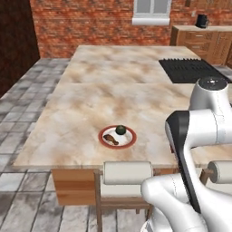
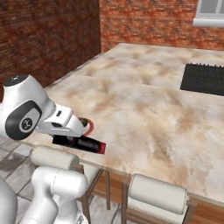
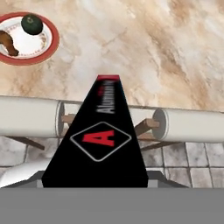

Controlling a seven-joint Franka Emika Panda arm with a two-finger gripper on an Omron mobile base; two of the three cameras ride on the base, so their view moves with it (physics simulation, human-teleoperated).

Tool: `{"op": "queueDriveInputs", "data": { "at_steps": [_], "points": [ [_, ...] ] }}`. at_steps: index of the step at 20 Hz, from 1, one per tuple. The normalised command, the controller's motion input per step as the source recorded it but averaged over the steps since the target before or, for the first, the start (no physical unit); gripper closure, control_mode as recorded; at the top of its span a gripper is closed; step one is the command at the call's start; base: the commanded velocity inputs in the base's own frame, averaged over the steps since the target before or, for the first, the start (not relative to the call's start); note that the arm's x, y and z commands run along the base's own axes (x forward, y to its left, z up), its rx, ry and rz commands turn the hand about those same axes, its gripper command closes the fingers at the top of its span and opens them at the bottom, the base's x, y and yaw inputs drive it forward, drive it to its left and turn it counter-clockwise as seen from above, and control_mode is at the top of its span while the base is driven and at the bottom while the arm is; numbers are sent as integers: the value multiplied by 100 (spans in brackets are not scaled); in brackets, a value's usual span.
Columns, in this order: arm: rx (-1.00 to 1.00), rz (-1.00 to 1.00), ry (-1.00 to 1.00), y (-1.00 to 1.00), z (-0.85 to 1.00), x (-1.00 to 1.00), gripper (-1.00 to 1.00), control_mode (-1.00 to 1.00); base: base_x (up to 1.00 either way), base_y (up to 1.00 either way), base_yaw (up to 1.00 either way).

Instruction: Retrieve the tupperware and aluminum foil from the cabinet and place them on the dining counter near the plate with squash and chicken drumstick to prepare for storing leftovers.

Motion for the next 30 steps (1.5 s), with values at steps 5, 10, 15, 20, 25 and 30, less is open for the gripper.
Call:
{"op": "queueDriveInputs", "data": {
  "at_steps": [5,10,15,20,25,30],
  "points": [
    [0,-16,-17,2,0,32,100,-100,22,2,-16],
    [0,-1,-32,0,0,39,100,-100,0,0,0],
    [0,1,-28,0,-5,54,100,-100,0,0,0],
    [0,9,0,0,-21,75,100,-100,0,0,0],
    [0,10,11,0,-33,55,100,-100,0,0,0],
    [0,10,12,0,-45,48,100,-100,0,0,0]
  ]
}}
